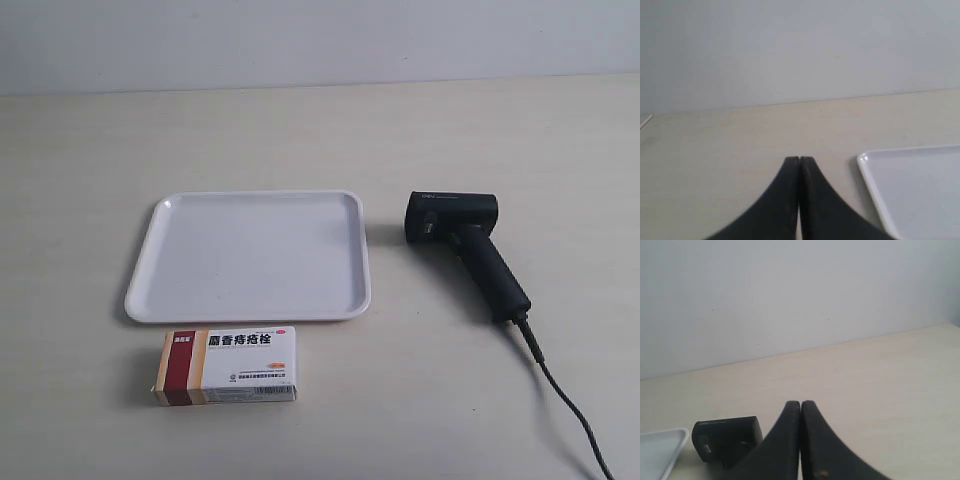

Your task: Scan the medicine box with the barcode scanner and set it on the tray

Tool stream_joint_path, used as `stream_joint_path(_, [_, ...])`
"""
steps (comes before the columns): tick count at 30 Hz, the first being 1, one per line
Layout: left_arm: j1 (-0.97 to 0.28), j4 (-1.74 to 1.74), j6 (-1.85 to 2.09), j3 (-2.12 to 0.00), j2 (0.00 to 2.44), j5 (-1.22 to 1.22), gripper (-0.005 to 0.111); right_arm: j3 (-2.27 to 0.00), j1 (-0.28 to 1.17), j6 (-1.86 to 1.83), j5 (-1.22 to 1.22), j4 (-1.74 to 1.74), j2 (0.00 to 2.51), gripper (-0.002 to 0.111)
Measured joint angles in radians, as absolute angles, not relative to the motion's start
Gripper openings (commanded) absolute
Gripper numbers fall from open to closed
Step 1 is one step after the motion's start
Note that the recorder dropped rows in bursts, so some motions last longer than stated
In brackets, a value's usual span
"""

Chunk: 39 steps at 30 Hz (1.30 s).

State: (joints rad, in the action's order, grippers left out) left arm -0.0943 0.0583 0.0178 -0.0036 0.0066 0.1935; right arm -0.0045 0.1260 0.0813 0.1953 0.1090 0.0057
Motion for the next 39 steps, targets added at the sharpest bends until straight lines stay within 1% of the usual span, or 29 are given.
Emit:
stream_joint_path(18, [-0.094, 0.053, 0.018, -0.003, 0.007, 0.187, 0.003, -0.005, 0.126, 0.081, 0.195, 0.109, 0.006, 0.0])
stream_joint_path(21, [-0.094, 0.008, -0.081, 0.003, 0.007, 0.068, 0.003, -0.005, 0.126, 0.081, 0.195, 0.109, 0.006, 0.0])
stream_joint_path(23, [-0.094, -0.027, -0.239, 0.003, 0.007, -0.089, 0.002, -0.005, 0.126, 0.081, 0.188, 0.109, 0.006, 0.0])
stream_joint_path(24, [-0.094, -0.032, -0.291, 0.003, 0.005, -0.156, 0.0, -0.005, 0.126, 0.081, 0.184, 0.109, 0.006, 0.0])
stream_joint_path(25, [-0.094, -0.032, -0.329, 0.003, 0.005, -0.251, 0.0, -0.005, 0.126, 0.081, 0.18, 0.109, 0.006, 0.0])
stream_joint_path(27, [-0.094, -0.032, -0.321, -0.007, 0.01, -0.335, 0.0, -0.005, 0.126, 0.081, 0.175, 0.109, 0.006, 0.0])
stream_joint_path(30, [-0.094, -0.07, -0.237, -0.077, 0.115, -0.332, 0.0, -0.005, 0.126, 0.081, 0.173, 0.109, 0.006, 0.0])
stream_joint_path(35, [-0.107, -0.06, -0.198, -0.248, 0.471, -0.141, 0.0, -0.005, 0.126, 0.081, 0.169, 0.109, 0.006, 0.0])
stream_joint_path(37, [-0.143, -0.025, -0.189, -0.307, 0.627, -0.059, 0.0, -0.005, 0.126, 0.081, 0.169, 0.109, 0.006, 0.0])
stream_joint_path(39, [-0.219, 0.007, -0.161, -0.363, 0.794, 0.03, 0.0, -0.005, 0.126, 0.081, 0.169, 0.109, 0.006, 0.0])
